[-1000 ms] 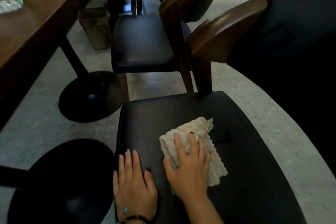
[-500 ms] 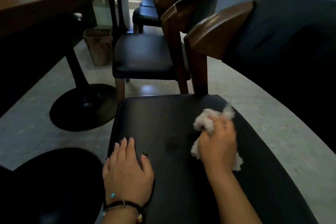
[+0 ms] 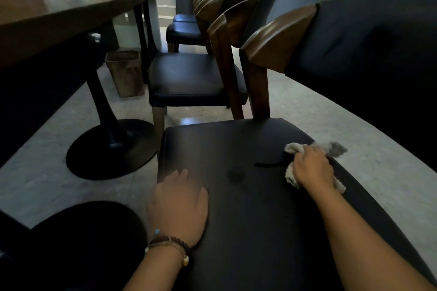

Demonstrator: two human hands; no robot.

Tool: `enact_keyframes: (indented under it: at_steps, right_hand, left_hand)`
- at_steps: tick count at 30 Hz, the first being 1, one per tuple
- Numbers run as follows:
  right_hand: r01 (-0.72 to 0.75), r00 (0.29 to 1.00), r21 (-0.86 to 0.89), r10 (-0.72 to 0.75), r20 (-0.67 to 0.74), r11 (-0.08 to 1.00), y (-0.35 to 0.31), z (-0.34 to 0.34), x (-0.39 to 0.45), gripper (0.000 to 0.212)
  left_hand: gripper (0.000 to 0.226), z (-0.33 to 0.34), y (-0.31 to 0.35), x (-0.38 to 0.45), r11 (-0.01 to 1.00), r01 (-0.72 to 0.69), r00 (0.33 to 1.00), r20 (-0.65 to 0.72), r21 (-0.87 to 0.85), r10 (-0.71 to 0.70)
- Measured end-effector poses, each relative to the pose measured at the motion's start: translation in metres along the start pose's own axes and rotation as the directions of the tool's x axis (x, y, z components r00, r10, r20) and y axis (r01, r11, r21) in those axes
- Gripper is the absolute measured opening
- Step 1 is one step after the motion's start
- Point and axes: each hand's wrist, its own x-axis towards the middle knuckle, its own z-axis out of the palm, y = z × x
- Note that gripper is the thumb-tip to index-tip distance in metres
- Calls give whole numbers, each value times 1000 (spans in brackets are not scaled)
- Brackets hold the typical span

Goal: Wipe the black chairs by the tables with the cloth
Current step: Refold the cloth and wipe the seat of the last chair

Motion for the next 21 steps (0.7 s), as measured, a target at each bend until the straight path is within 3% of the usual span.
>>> enact_keyframes:
  at_steps: [4, 7, 10, 12, 15, 18, 21]
  right_hand:
    - [184, 968, 183, -211, 136, 966, -43, 5, -46, 28]
    - [459, 857, 144, -480, 189, 876, -82, 30, -96, 40]
    - [568, 792, 76, -569, 220, 820, -92, 36, -108, 48]
    - [522, 840, -86, -494, 224, 848, -79, 30, -79, 45]
    - [194, 980, -310, -172, 98, 931, -35, 11, -16, 42]
    - [-5, 1000, -221, 9, 20, 975, -18, 9, 9, 46]
    - [70, 997, -137, -64, 51, 988, -55, 24, -10, 42]
  left_hand:
    - [62, 1, -4, -2, 998, 3, 1000, -25, -67, -4]
    - [59, 2, -5, -2, 996, 3, 999, -34, -85, -6]
    - [58, 2, -6, -2, 996, 4, 999, -31, -90, -7]
    - [57, 3, -7, -1, 995, 4, 1000, -31, -96, -7]
    - [56, 3, -8, -1, 994, 6, 999, -43, -112, -11]
    - [55, 4, -6, 0, 992, 5, 998, -69, -128, -14]
    - [57, 5, -5, 0, 993, 8, 998, -57, -115, -14]
